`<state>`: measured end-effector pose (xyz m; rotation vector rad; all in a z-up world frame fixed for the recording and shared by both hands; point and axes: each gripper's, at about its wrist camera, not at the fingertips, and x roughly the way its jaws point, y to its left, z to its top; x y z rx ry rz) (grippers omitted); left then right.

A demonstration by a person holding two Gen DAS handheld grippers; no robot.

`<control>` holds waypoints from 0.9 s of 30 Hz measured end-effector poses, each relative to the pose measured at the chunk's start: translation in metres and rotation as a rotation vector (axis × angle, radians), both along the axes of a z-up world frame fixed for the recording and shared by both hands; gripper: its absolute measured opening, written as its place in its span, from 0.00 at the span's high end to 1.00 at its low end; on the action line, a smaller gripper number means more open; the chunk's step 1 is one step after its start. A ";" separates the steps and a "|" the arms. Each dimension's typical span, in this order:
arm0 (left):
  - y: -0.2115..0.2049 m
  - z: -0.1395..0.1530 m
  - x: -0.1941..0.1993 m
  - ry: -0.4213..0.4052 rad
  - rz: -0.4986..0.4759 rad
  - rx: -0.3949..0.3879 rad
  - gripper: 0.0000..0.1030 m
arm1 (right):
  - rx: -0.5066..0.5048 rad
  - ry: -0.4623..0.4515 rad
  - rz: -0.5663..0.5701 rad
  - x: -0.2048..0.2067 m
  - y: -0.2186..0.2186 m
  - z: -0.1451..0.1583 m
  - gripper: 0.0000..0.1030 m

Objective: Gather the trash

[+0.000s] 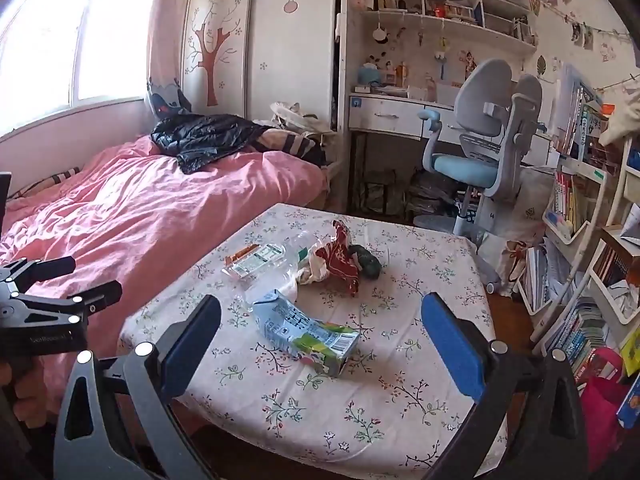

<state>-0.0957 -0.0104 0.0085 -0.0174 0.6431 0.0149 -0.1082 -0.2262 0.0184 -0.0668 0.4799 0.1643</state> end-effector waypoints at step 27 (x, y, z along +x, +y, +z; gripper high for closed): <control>-0.004 -0.012 0.016 0.032 0.013 -0.026 0.07 | -0.038 0.075 0.011 0.016 0.006 -0.017 0.06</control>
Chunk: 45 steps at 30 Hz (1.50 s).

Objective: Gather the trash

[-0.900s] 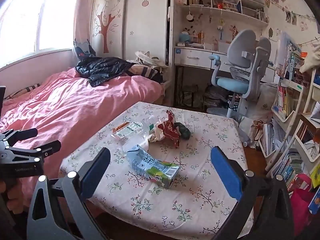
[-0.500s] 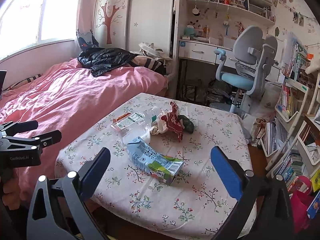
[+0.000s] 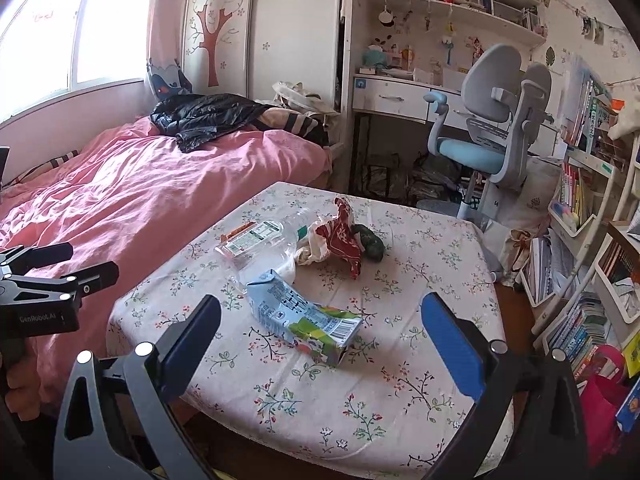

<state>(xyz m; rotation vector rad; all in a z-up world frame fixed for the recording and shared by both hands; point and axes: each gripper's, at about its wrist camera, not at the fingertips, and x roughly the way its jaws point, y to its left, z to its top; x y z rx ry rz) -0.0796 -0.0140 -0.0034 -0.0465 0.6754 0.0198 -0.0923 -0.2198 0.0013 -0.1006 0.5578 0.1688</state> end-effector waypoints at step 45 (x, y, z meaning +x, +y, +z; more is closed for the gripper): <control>0.007 0.000 0.001 -0.001 0.005 -0.020 0.07 | 0.051 0.013 -0.002 0.006 0.003 -0.008 0.06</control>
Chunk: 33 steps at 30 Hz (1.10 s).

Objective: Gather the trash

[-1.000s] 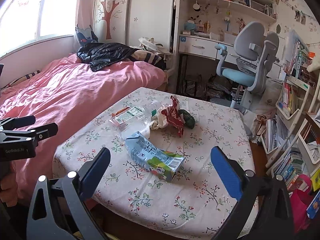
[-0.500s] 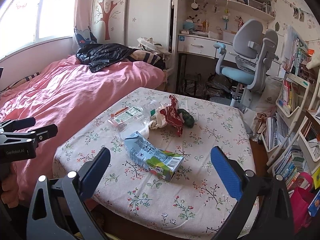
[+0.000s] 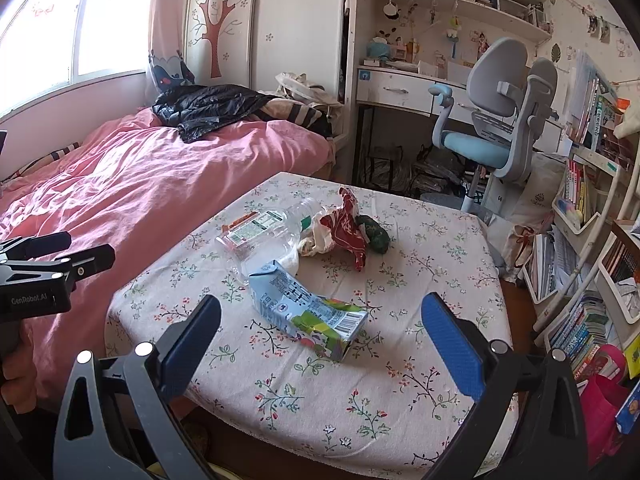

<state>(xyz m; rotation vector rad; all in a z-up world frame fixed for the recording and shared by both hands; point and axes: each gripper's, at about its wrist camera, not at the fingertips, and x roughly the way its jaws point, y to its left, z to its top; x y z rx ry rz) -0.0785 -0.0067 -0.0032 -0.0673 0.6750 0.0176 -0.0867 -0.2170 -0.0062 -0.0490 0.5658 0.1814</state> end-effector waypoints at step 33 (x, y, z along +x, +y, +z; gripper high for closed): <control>0.004 -0.002 0.001 0.000 0.006 -0.008 0.07 | -0.003 -0.049 0.026 -0.002 0.004 -0.009 0.06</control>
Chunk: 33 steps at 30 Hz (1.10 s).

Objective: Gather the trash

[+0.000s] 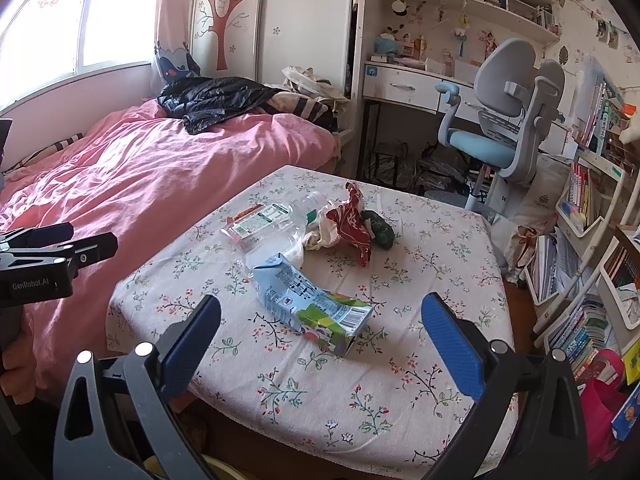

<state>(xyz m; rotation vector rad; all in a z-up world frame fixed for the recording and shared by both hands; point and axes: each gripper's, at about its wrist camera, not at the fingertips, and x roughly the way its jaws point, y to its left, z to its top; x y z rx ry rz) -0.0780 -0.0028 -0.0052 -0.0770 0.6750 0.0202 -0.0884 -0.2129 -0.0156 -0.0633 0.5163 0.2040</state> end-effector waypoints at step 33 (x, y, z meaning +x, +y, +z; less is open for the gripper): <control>0.028 -0.020 0.026 0.071 0.040 0.009 0.07 | -0.094 0.182 0.072 0.031 0.002 -0.029 0.06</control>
